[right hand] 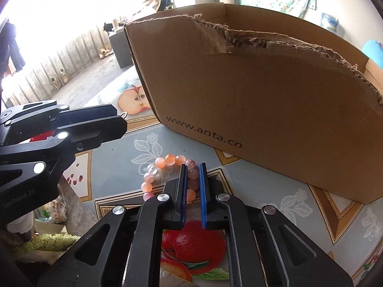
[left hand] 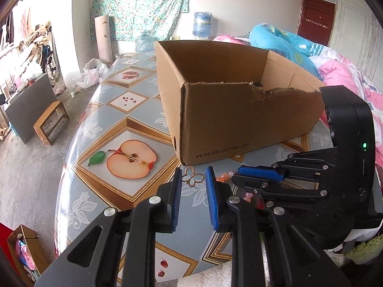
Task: Organize jewelry
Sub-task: 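Carry the earring in the left tool and the pink bracelet in the right tool into the box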
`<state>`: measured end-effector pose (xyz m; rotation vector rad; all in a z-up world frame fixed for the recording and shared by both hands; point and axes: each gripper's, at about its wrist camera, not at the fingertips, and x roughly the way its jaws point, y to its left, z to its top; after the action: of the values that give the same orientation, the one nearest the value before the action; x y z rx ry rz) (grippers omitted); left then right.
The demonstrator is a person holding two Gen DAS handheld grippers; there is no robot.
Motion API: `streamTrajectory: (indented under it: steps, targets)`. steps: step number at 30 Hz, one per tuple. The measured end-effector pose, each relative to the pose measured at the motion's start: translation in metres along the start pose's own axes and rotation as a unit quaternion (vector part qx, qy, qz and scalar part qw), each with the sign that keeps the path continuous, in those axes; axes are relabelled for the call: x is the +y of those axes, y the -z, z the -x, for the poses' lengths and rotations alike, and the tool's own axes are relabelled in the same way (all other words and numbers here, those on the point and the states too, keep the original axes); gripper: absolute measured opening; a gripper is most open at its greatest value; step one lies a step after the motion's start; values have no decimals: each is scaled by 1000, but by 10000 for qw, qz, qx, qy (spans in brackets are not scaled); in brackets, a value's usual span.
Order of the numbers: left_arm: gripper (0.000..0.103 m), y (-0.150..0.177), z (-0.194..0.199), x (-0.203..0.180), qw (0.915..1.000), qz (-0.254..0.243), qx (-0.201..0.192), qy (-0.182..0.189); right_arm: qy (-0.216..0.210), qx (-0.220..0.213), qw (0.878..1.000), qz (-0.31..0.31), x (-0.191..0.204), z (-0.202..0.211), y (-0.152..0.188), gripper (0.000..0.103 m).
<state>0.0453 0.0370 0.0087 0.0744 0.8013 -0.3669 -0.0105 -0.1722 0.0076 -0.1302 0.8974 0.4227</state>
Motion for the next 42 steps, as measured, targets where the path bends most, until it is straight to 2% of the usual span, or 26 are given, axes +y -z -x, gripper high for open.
streamTrajectory:
  steps: [7, 16, 26, 29, 32, 37, 40, 42]
  targets:
    - [19, 0, 10, -6, 9999, -80, -123, 64, 1, -288, 9996, -73, -10, 32, 13, 7]
    - [19, -9, 41, -28, 9977, -359, -520, 259, 402, -737, 9965, -32, -12, 81, 21, 7]
    - [19, -49, 75, -57, 9853, -742, -1100, 1079, 903, -1449, 9852, -162, -44, 163, 7, 7]
    - [19, -64, 77, -61, 9826, -816, -1206, 1155, 1081, -1685, 9796, -174, -56, 181, -4, 7]
    - [19, -82, 78, -62, 9804, -831, -1300, 1226, 1085, -1858, 9761, -292, -75, 192, -14, 7]
    - [19, -117, 63, -58, 9813, -904, -1198, 1206, 1035, -1905, 9755, -370, -105, 186, -32, 7]
    - [19, -136, 42, -58, 9831, -980, -945, 1227, 940, -1797, 9784, -399, -122, 173, -41, 7]
    - [19, -149, 21, -60, 9853, -1042, -632, 1196, 802, -1669, 9815, -488, -135, 164, -46, 7]
